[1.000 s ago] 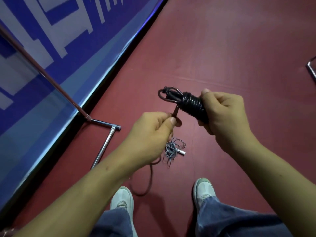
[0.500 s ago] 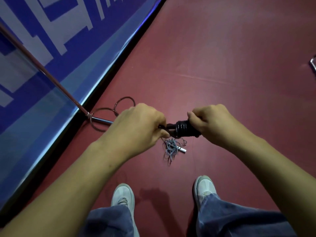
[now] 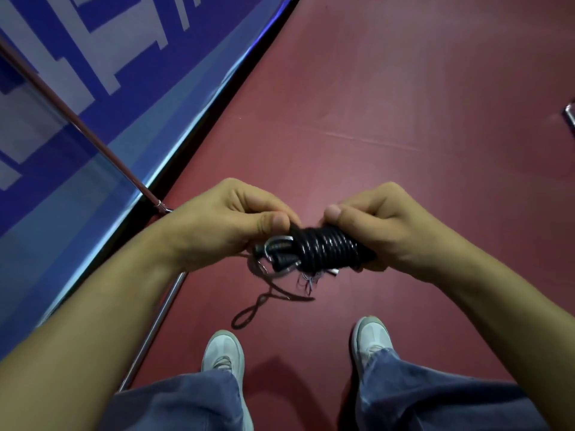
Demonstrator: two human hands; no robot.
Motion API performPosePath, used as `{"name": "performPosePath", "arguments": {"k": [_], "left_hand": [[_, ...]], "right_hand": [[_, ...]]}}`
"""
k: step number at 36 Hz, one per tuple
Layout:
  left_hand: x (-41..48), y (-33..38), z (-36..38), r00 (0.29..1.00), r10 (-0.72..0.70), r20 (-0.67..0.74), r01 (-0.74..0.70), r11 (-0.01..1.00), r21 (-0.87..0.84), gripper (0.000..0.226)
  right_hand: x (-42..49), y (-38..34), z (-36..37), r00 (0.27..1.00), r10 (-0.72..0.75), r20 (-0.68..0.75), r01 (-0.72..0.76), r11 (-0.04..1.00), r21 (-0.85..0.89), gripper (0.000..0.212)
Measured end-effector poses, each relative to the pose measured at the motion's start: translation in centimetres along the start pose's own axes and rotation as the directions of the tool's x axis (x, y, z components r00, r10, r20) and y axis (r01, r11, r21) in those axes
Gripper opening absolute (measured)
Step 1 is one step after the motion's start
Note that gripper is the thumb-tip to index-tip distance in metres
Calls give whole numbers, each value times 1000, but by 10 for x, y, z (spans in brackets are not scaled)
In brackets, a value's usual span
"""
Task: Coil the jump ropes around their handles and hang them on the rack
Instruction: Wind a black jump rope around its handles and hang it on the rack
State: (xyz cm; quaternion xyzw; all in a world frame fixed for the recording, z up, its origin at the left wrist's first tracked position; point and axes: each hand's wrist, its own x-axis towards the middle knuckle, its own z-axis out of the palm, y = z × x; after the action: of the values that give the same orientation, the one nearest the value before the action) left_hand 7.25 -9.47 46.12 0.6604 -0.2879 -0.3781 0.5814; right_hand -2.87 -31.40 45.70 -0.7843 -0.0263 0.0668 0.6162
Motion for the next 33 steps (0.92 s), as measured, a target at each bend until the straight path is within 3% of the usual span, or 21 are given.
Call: {"name": "performPosePath", "arguments": {"k": [2, 7, 12, 17, 25, 27, 29, 31, 33], "left_hand": [[1, -2, 8, 998, 12, -55, -19, 992, -124, 19], [6, 2, 29, 977, 104, -187, -122, 989, -85, 12], [1, 8, 39, 968, 195, -157, -155, 959, 238, 13], [9, 2, 46, 917, 186, -353, -67, 944, 323, 14], [15, -5, 43, 900, 174, -400, 11, 907, 420, 30], [15, -8, 44, 901, 154, -405, 14, 924, 382, 34], [17, -10, 48, 901, 123, -417, -25, 972, 232, 46], [20, -11, 53, 884, 98, -457, -68, 994, 82, 61], [23, -10, 55, 866, 101, -490, -93, 995, 40, 71]], "right_hand": [[2, 0, 2, 991, -4, -132, 15, 997, 82, 53], [9, 2, 5, 910, 95, -403, 15, 965, 262, 50], [12, -1, 7, 869, 140, -474, 19, 949, 315, 46], [12, 5, 9, 859, 70, -507, 20, 985, 170, 43], [8, 11, 7, 849, -82, -522, 28, 993, -110, 34], [7, 12, 8, 848, -102, -520, 19, 986, -163, 32], [6, 12, 10, 844, -113, -524, 26, 985, -170, 31], [6, 9, 15, 844, -98, -528, 41, 992, -118, 28], [5, 4, 18, 857, -79, -509, 58, 997, -57, 21]]}}
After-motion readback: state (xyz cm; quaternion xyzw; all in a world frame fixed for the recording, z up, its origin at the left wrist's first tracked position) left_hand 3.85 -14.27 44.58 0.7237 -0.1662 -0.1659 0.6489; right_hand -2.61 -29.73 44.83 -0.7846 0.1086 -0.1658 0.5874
